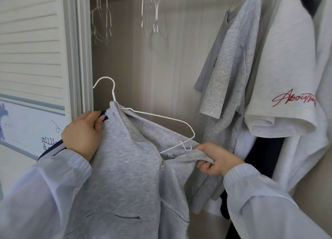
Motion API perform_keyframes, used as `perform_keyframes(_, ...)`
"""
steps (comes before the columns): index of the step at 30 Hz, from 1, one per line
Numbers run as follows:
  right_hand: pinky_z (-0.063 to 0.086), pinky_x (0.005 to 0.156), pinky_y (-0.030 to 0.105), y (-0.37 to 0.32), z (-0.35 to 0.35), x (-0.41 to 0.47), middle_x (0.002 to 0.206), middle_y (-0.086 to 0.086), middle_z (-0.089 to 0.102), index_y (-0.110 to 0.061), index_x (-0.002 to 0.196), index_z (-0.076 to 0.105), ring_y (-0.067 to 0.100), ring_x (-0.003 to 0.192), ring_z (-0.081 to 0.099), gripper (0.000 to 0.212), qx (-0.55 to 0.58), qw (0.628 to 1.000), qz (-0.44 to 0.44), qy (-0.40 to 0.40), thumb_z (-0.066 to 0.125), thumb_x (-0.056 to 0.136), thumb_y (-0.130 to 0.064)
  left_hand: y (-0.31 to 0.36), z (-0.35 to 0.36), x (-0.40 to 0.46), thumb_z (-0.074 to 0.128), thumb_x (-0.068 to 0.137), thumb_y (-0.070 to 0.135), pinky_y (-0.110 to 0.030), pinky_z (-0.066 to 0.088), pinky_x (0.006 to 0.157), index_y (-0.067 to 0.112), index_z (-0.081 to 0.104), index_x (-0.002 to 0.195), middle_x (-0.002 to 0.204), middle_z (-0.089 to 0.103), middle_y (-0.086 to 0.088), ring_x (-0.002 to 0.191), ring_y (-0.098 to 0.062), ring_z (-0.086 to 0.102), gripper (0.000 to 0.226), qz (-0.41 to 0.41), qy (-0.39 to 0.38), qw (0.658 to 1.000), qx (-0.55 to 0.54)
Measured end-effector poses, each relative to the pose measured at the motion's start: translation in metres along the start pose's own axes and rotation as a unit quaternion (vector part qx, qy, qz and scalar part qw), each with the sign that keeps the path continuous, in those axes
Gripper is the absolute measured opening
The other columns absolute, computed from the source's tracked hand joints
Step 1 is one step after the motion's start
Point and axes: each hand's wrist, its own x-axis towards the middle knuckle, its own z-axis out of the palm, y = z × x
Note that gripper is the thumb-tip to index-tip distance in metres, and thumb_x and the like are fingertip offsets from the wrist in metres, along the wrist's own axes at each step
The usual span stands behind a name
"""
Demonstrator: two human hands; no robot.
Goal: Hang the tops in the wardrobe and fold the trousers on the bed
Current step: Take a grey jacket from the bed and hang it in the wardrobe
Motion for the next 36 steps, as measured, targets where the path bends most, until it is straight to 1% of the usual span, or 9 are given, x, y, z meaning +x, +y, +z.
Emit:
perform_keyframes(10,0.021,0.026,0.007,0.001,-0.007,0.004,0.037,0.002,0.038,-0.011,0.064,0.041,0.009,0.021,0.031,0.028,0.105,0.991,-0.021,0.075,0.047,0.091,-0.011,-0.039,-0.017,-0.013,0.034,0.082,0.006,-0.031,0.041,0.04,0.01,0.055,0.124,0.069,0.051,-0.009,0.055,-0.029,0.053,0.047,0.365,-0.012,0.927,0.089)
perform_keyframes(16,0.047,0.05,0.026,-0.019,0.034,-0.008,0.068,0.008,0.046,-0.005,0.08,0.049,0.019,0.058,0.046,0.013,0.065,0.974,-0.171,0.131,0.046,0.092,-0.008,-0.027,-0.028,-0.034,0.035,0.075,0.012,-0.026,0.043,0.038,0.017,0.053,0.119,0.069,0.051,-0.003,0.054,-0.025,0.053,0.048,0.398,-0.072,0.91,0.091)
perform_keyframes(20,0.041,0.07,0.027,-0.024,0.078,-0.031,0.083,0.012,0.058,-0.002,0.08,0.058,0.019,0.076,0.052,0.017,-0.108,0.901,-0.387,0.166,0.046,0.092,-0.006,0.004,-0.025,-0.048,0.053,0.075,0.019,-0.023,0.036,0.035,0.019,0.069,0.096,0.06,0.05,0.0,0.046,-0.022,0.052,0.027,0.322,-0.158,0.929,0.096)
perform_keyframes(23,0.033,0.06,0.026,-0.004,0.097,-0.056,0.068,0.005,0.048,0.001,0.074,0.056,0.013,0.067,0.042,0.02,-0.296,0.829,-0.474,0.018,0.049,0.09,-0.008,0.02,-0.025,-0.032,0.057,0.086,0.023,-0.026,0.039,0.051,0.024,0.07,0.094,0.073,0.061,-0.002,0.065,-0.025,0.061,0.015,0.032,-0.24,0.97,0.032)
perform_keyframes(25,0.031,0.059,0.03,0.009,0.098,-0.063,0.059,-0.004,0.04,-0.017,0.059,0.045,0.009,0.059,0.037,0.032,-0.5,0.725,-0.469,-0.071,0.055,0.089,-0.024,0.024,-0.023,-0.023,0.048,0.093,0.029,-0.029,0.044,0.06,0.023,0.07,0.089,0.08,0.068,-0.004,0.076,-0.026,0.063,0.023,-0.103,-0.248,0.961,-0.065)
perform_keyframes(27,0.034,0.06,0.029,0.009,0.09,-0.059,0.058,0.0,0.042,-0.018,0.055,0.046,0.012,0.057,0.04,0.042,-0.594,0.64,-0.481,-0.081,0.053,0.078,-0.053,0.03,-0.026,-0.021,0.048,0.094,0.028,-0.029,0.042,0.063,0.021,0.071,0.094,0.084,0.071,-0.005,0.08,-0.026,0.063,0.025,-0.109,-0.207,0.967,-0.104)
perform_keyframes(30,0.038,0.069,0.026,-0.016,0.073,-0.045,0.072,0.001,0.053,-0.025,0.065,0.064,0.013,0.07,0.051,0.044,-0.46,0.692,-0.555,0.018,0.045,0.069,-0.065,0.034,-0.031,-0.022,0.052,0.094,0.023,-0.025,0.041,0.063,0.022,0.071,0.102,0.089,0.071,0.0,0.082,-0.021,0.062,0.021,-0.077,-0.139,0.971,-0.178)
perform_keyframes(34,0.037,0.09,0.026,-0.038,0.059,-0.027,0.103,-0.012,0.051,-0.025,0.114,0.056,0.006,0.099,0.044,0.056,-0.543,0.614,-0.555,0.142,0.051,0.073,-0.063,0.037,-0.035,-0.018,0.054,0.088,0.036,-0.012,0.041,0.064,0.025,0.072,0.103,0.088,0.067,0.015,0.08,-0.006,0.062,0.026,-0.022,-0.14,0.956,-0.257)
perform_keyframes(36,0.042,0.086,0.026,-0.041,0.06,-0.031,0.103,-0.009,0.058,-0.025,0.11,0.058,0.008,0.097,0.053,0.043,-0.553,0.682,-0.471,0.082,0.057,0.08,-0.056,0.041,-0.034,-0.018,0.052,0.085,0.039,-0.013,0.044,0.068,0.027,0.072,0.101,0.086,0.066,0.023,0.08,-0.002,0.062,0.029,-0.006,-0.14,0.948,-0.284)
